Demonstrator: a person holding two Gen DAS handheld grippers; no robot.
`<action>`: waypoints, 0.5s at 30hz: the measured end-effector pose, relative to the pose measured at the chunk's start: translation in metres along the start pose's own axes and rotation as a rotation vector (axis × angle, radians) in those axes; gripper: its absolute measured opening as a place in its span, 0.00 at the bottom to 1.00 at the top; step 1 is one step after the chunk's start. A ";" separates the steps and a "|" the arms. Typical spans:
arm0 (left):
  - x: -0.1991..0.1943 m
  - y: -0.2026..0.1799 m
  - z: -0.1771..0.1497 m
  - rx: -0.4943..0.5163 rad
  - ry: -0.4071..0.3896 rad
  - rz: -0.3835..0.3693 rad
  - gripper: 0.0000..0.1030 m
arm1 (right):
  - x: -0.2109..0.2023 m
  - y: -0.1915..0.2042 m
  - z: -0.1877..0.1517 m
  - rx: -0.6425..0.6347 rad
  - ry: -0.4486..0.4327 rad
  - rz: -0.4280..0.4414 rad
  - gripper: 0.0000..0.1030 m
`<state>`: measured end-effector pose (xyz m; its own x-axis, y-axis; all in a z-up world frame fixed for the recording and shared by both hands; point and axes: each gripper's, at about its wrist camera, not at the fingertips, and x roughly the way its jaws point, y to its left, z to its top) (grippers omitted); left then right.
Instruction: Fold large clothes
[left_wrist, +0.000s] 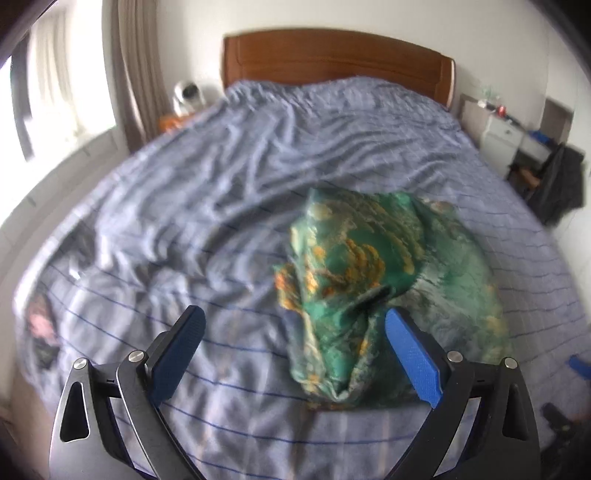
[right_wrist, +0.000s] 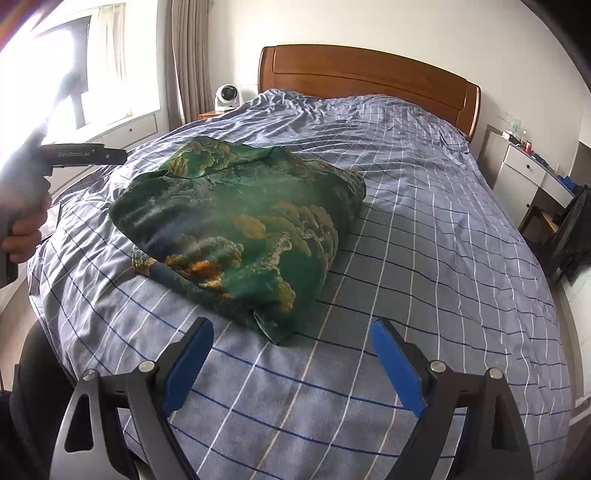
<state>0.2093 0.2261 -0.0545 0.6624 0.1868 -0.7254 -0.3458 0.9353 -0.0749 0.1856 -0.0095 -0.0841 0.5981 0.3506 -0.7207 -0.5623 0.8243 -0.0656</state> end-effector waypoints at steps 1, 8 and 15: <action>0.002 0.010 0.004 -0.043 0.025 -0.071 0.96 | 0.000 -0.002 -0.001 0.005 0.003 -0.001 0.87; 0.042 0.035 0.041 -0.173 0.188 -0.381 0.96 | 0.011 -0.024 -0.008 0.117 0.050 0.038 0.87; 0.130 0.025 0.037 -0.184 0.400 -0.352 0.95 | 0.024 -0.040 0.009 0.225 0.053 0.126 0.87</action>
<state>0.3117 0.2846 -0.1253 0.4680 -0.2892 -0.8351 -0.2831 0.8461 -0.4517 0.2275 -0.0298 -0.0926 0.4975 0.4379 -0.7489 -0.4856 0.8559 0.1779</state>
